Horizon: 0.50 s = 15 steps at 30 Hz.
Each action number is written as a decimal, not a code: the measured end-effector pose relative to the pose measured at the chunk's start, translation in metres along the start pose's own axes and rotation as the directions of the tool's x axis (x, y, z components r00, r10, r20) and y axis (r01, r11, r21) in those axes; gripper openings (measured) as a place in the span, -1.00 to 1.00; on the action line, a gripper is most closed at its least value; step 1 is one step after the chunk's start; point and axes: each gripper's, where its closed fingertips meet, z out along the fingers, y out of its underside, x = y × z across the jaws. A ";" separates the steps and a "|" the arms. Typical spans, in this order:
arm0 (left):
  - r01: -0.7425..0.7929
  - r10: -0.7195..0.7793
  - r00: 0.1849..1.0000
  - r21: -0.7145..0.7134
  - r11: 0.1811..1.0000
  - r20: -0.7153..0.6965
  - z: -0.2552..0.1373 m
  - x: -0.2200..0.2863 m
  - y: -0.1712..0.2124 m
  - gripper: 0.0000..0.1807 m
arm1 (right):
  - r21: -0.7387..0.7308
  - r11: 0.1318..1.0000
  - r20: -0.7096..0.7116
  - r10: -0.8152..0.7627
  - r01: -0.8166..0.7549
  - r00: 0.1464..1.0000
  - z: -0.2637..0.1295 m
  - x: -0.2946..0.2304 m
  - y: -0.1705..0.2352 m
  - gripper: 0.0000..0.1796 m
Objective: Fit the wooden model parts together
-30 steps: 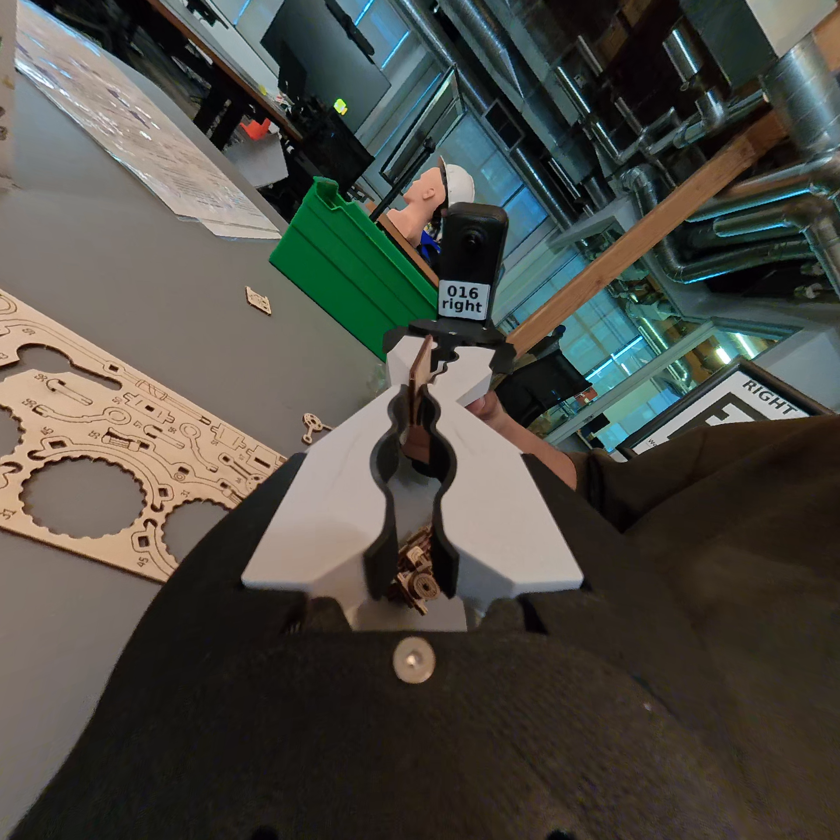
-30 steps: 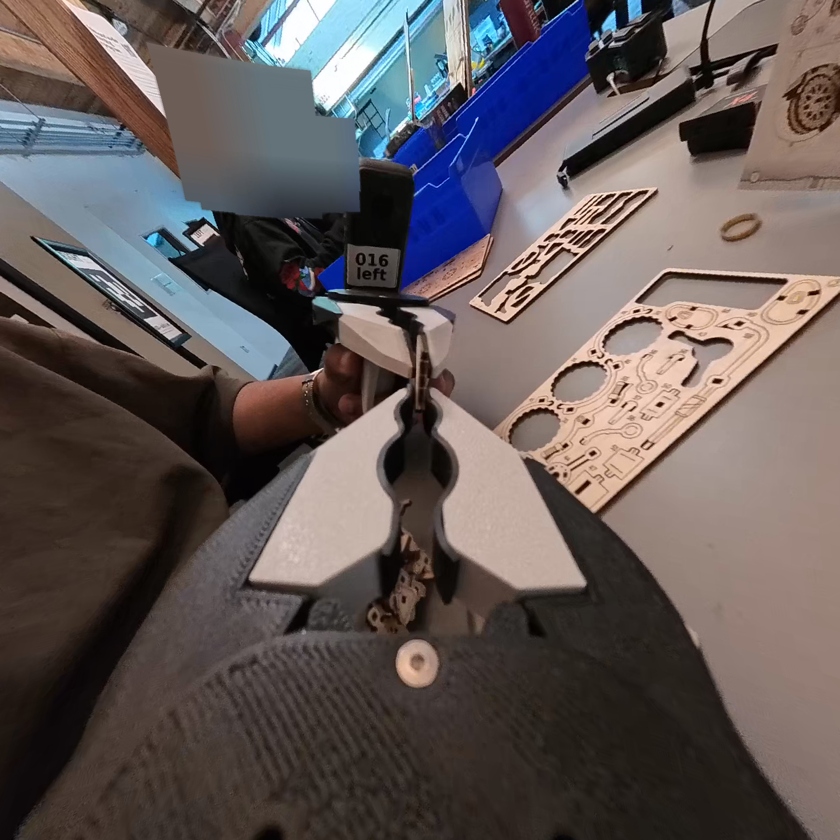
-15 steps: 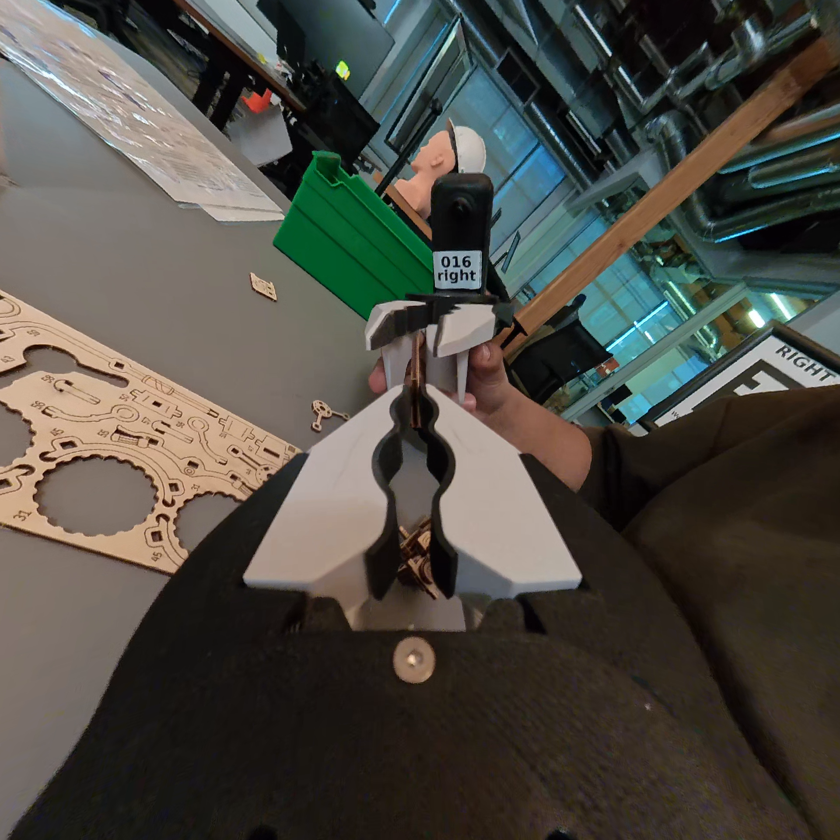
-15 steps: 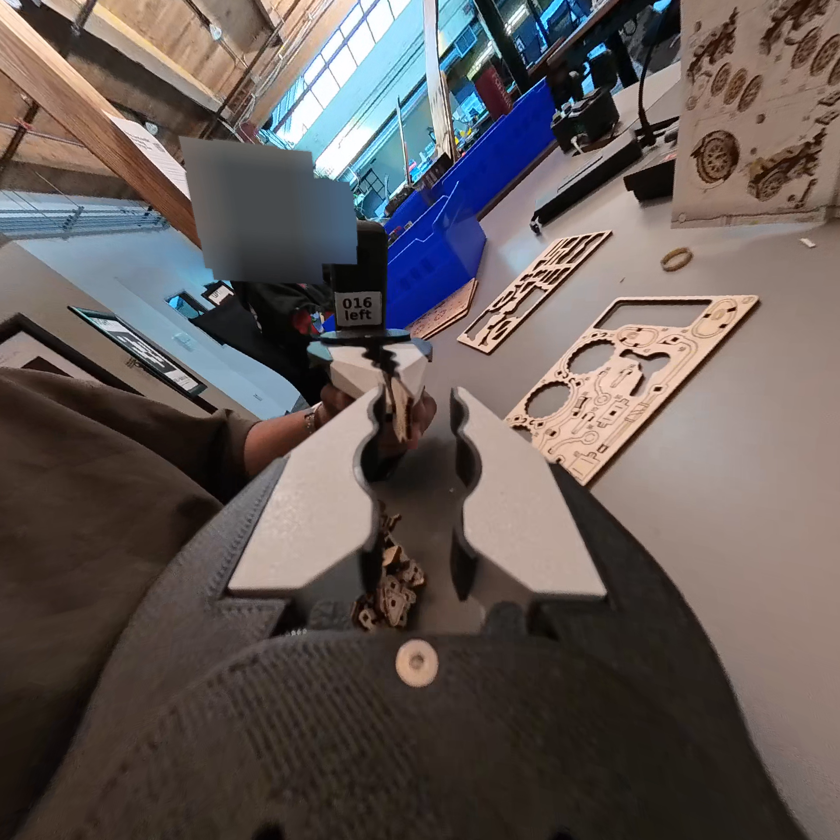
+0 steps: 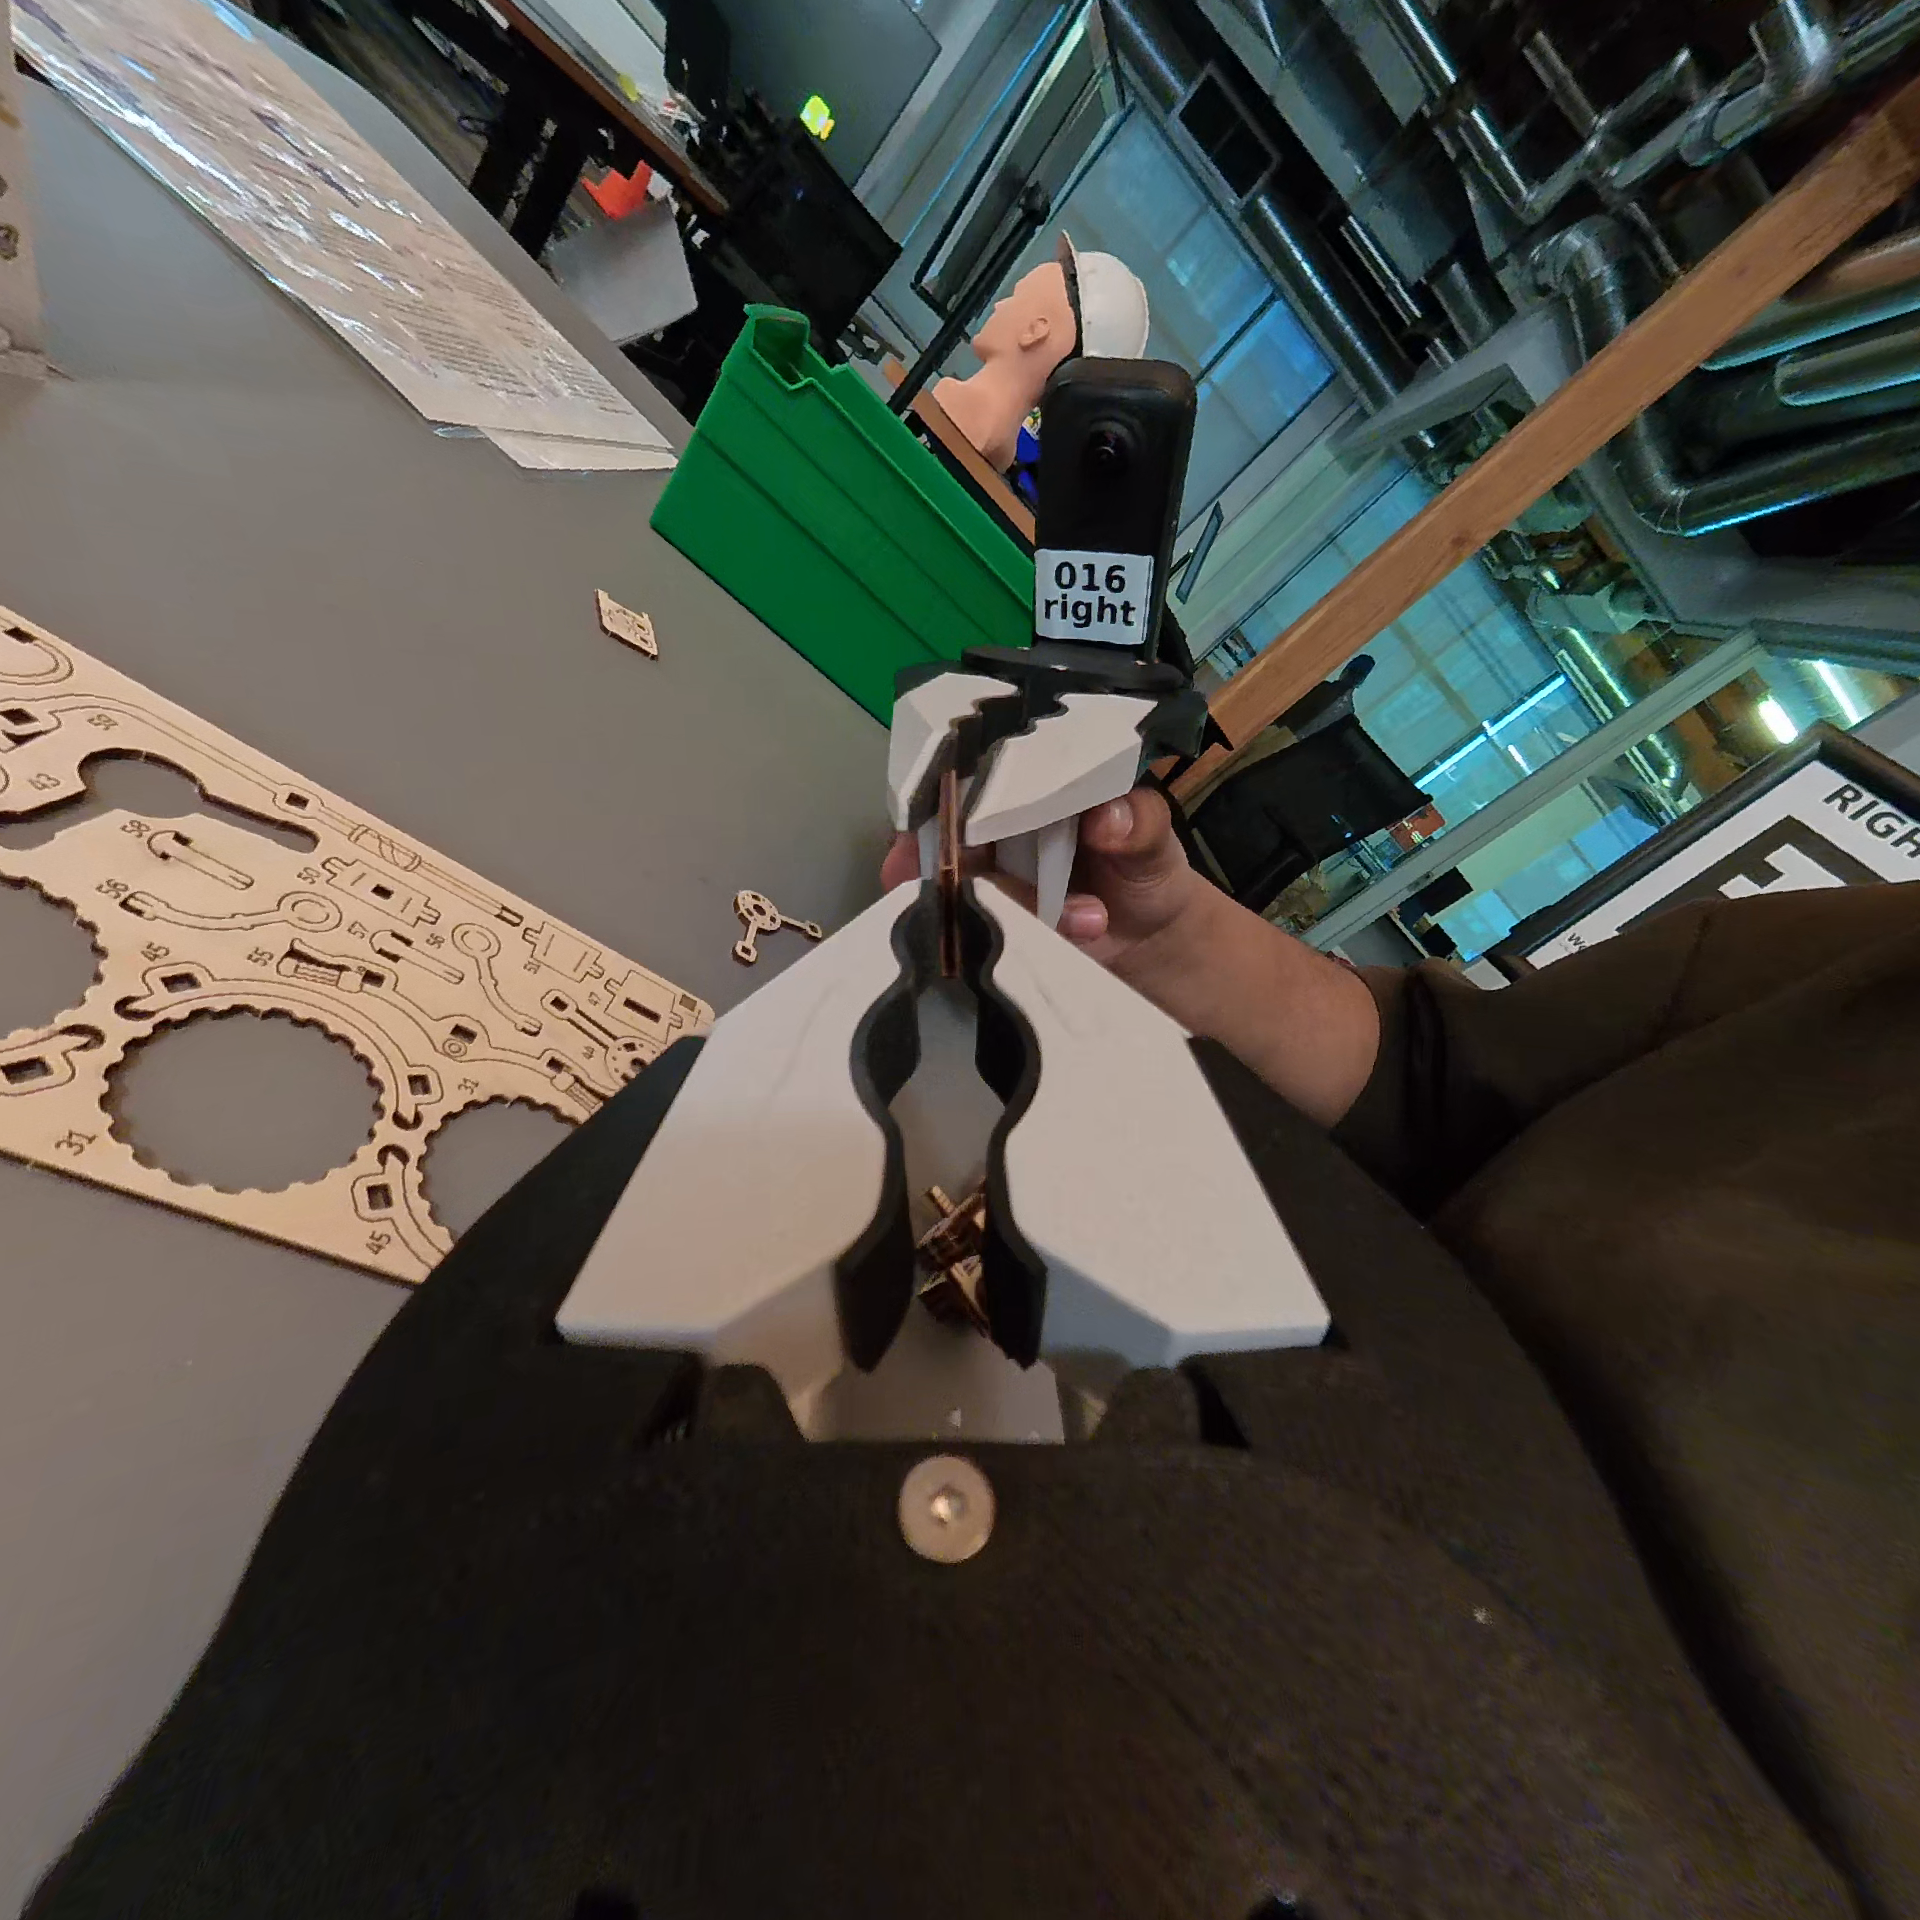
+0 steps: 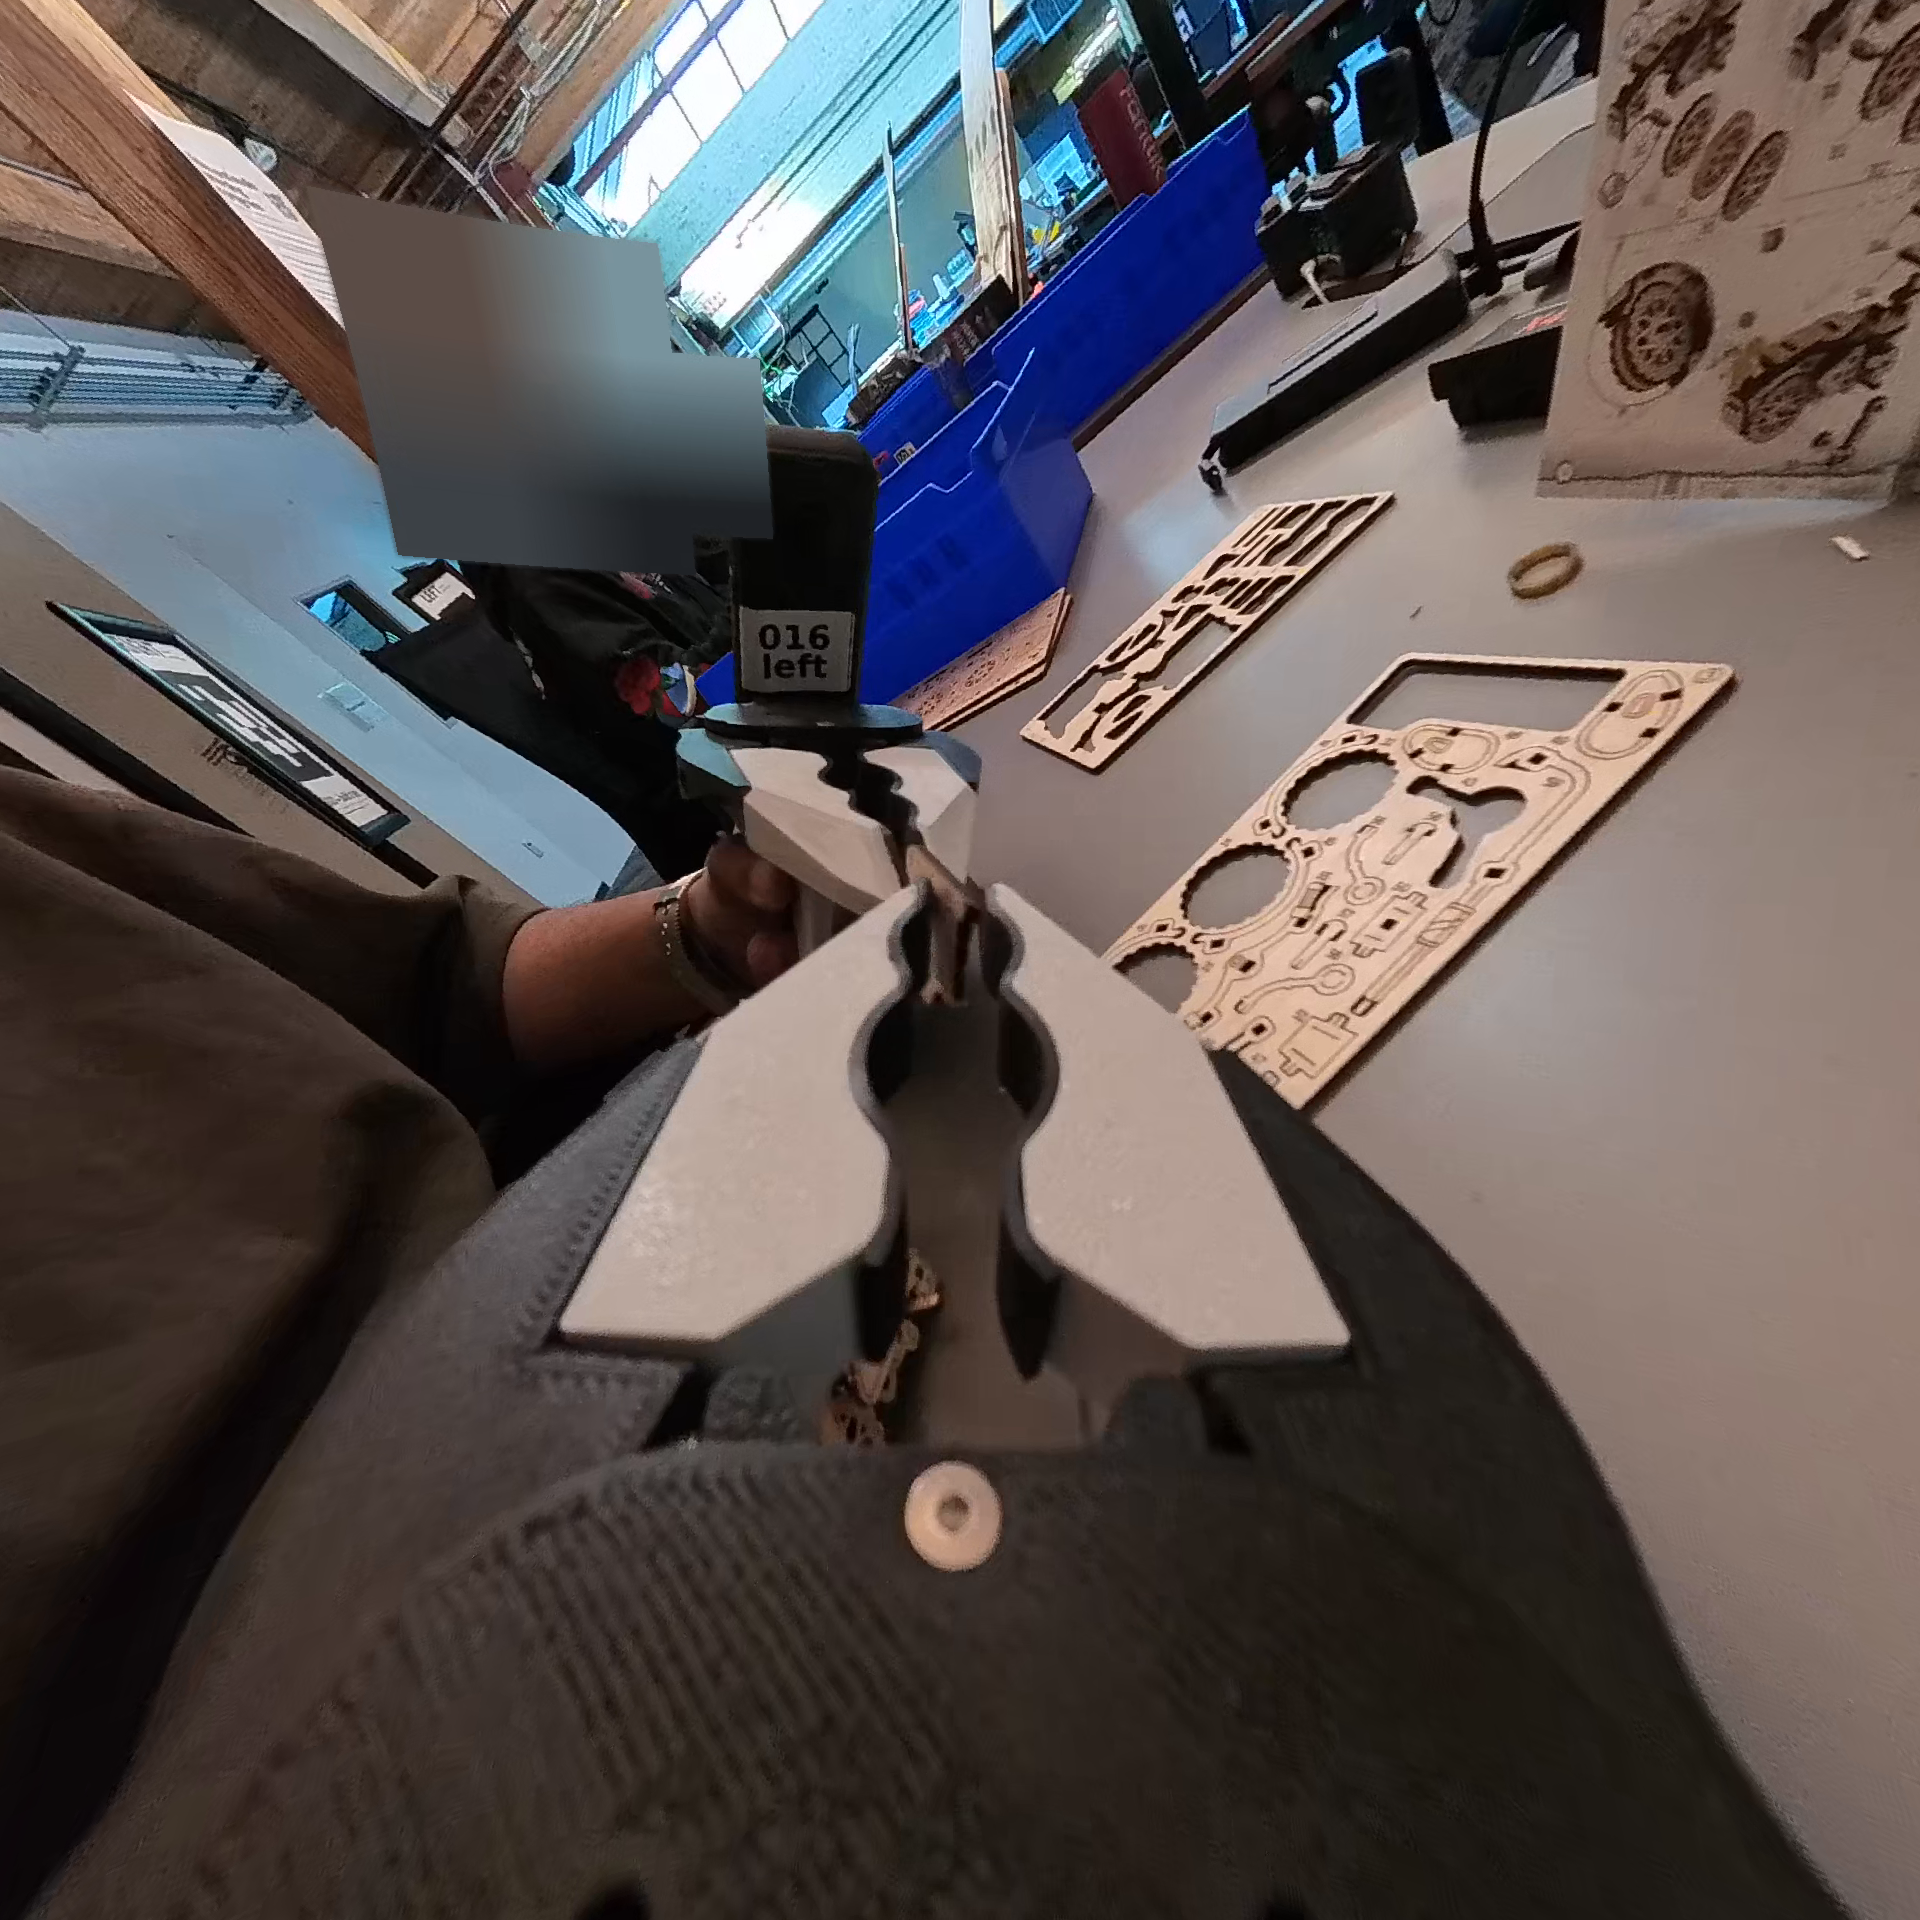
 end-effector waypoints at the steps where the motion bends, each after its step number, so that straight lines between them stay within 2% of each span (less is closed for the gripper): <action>1: -0.002 0.002 1.000 -0.002 1.000 0.003 0.000 0.000 0.000 -1.00 | -0.001 1.000 -0.002 -0.001 0.001 1.000 0.000 0.000 0.000 -0.93; 6: -0.012 0.012 1.000 -0.010 1.000 0.019 0.000 -0.003 0.002 -0.99 | -0.009 1.000 -0.012 0.004 -0.005 1.000 0.001 0.003 0.002 -0.93; 9: -0.004 0.004 1.000 -0.004 1.000 0.017 0.000 -0.003 0.001 -0.99 | -0.003 1.000 -0.032 0.003 -0.003 0.999 -0.004 0.007 -0.002 -0.82; 15: 0.029 -0.030 0.999 0.028 0.999 0.014 -0.004 -0.006 -0.005 -0.99 | 0.210 0.978 -0.133 0.043 -0.014 0.990 -0.049 0.032 -0.044 -0.78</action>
